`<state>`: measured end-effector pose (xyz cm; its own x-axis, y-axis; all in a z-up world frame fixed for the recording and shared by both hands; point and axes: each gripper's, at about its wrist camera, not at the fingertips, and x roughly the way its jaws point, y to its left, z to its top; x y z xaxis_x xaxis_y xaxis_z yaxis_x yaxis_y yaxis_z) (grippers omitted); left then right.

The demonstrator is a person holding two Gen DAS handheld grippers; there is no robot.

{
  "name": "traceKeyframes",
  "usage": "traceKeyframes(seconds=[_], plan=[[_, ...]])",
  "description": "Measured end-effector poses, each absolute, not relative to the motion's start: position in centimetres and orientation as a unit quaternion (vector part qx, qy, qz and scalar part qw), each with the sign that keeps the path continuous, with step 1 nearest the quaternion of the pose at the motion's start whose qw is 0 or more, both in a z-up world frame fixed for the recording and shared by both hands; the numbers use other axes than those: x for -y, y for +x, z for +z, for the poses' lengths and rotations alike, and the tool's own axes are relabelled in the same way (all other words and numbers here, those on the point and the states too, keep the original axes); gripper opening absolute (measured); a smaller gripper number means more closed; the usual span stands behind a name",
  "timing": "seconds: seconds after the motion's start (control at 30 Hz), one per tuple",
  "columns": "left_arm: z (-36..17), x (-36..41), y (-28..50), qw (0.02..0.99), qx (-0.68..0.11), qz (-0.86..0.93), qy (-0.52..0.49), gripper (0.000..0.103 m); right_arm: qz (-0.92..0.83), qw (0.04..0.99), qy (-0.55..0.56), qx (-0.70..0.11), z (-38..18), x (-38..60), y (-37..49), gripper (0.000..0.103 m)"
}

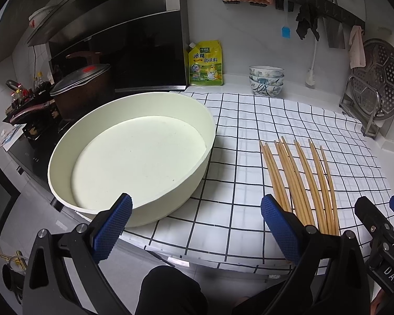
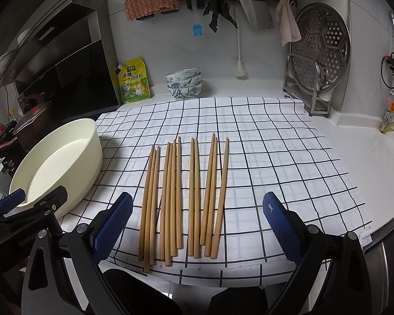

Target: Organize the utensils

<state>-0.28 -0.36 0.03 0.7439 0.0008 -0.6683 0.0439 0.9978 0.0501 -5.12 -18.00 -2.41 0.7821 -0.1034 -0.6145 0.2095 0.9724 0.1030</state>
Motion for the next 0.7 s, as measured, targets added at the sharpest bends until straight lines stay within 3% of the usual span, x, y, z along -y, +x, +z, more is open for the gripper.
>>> traceKeyframes(seconds=[0.7], plan=[[0.0,0.43,-0.3,0.933,-0.358,-0.011,0.032,0.097,-0.084,0.941,0.082,-0.318,-2.42,18.01,-5.18,0.095]])
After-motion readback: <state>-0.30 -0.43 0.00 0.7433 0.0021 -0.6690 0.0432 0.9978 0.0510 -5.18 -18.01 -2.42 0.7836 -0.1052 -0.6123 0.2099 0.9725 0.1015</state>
